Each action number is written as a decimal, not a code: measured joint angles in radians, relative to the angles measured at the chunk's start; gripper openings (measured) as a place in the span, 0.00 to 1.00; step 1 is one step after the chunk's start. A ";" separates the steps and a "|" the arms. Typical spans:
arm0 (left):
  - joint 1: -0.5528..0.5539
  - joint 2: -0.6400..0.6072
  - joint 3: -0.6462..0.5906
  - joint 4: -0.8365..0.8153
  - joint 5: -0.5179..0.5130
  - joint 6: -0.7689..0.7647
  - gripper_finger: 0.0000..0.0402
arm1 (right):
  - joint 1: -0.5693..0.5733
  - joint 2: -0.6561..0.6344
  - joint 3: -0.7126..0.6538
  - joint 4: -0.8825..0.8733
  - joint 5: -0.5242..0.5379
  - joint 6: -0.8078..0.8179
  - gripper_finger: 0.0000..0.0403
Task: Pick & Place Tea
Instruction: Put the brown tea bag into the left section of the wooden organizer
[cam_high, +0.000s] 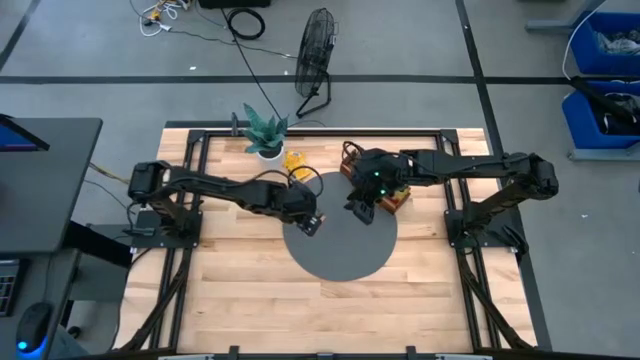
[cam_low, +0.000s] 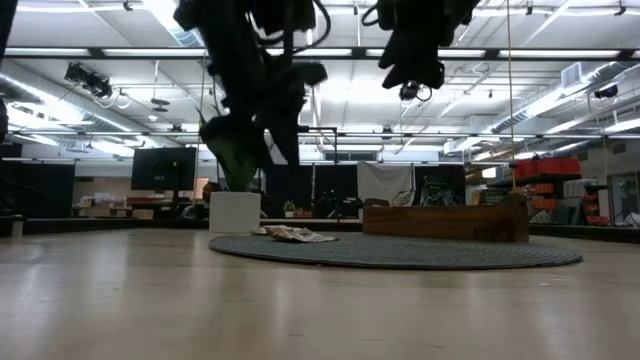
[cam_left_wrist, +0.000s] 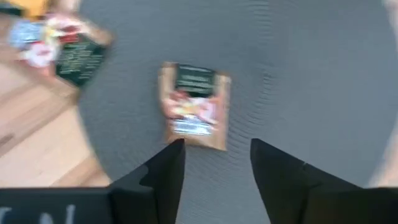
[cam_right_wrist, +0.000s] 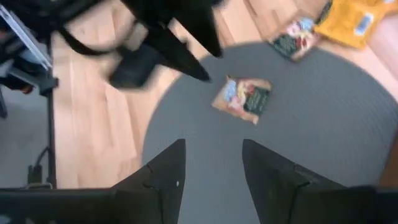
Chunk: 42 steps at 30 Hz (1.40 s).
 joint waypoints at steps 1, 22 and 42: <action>0.000 0.014 0.000 0.001 -0.019 -0.012 0.48 | 0.000 0.000 0.000 0.017 0.002 0.002 0.41; 0.024 0.182 0.000 0.077 -0.047 0.067 0.51 | 0.001 0.000 0.000 0.040 -0.019 0.031 0.41; 0.023 0.218 0.001 0.084 -0.019 0.141 0.30 | 0.001 0.000 0.000 0.074 0.015 0.052 0.41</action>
